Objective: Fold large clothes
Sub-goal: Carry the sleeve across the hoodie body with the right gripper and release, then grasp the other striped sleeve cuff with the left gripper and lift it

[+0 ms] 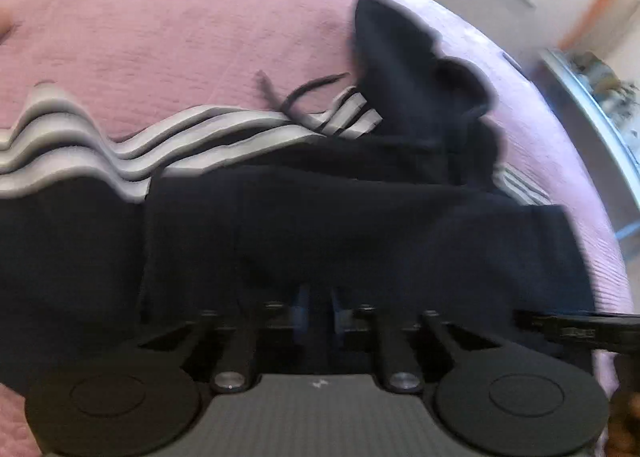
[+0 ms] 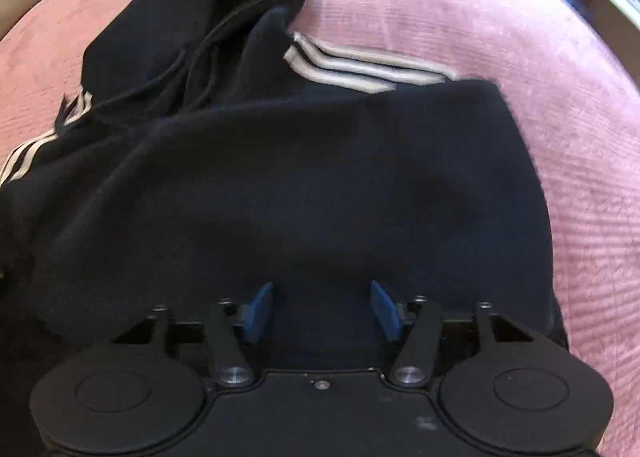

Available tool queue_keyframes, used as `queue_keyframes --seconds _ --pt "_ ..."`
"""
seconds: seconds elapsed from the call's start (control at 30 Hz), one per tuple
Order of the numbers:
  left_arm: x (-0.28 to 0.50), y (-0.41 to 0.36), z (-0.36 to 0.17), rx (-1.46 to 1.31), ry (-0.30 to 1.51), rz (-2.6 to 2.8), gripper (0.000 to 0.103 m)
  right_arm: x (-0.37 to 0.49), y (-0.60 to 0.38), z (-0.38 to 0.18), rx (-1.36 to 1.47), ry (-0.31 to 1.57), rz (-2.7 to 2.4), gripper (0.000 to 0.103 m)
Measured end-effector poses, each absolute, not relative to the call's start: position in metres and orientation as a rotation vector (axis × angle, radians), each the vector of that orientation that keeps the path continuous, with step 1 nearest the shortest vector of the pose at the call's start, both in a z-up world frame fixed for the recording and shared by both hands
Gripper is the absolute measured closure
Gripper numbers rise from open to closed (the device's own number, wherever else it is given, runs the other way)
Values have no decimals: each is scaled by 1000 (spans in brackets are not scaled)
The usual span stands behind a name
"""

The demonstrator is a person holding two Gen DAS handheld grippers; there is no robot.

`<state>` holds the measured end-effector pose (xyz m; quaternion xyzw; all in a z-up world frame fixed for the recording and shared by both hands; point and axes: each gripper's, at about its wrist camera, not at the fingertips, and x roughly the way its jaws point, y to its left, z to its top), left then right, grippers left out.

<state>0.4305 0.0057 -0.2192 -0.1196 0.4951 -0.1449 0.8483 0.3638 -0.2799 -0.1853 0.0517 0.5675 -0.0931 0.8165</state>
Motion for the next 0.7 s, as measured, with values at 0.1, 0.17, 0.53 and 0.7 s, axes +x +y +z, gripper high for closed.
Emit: queue_keyframes --seconds 0.1,0.17,0.53,0.7 --pt "429 16 -211 -280 1054 -306 94 365 -281 -177 108 1223 -203 33" --pt "421 25 -203 -246 1045 -297 93 362 -273 -163 79 1206 -218 33" --pt "414 159 -124 32 861 87 30 351 -218 -143 177 1179 -69 28" --pt "472 218 -136 210 822 271 23 360 -203 -152 205 1201 -51 28"
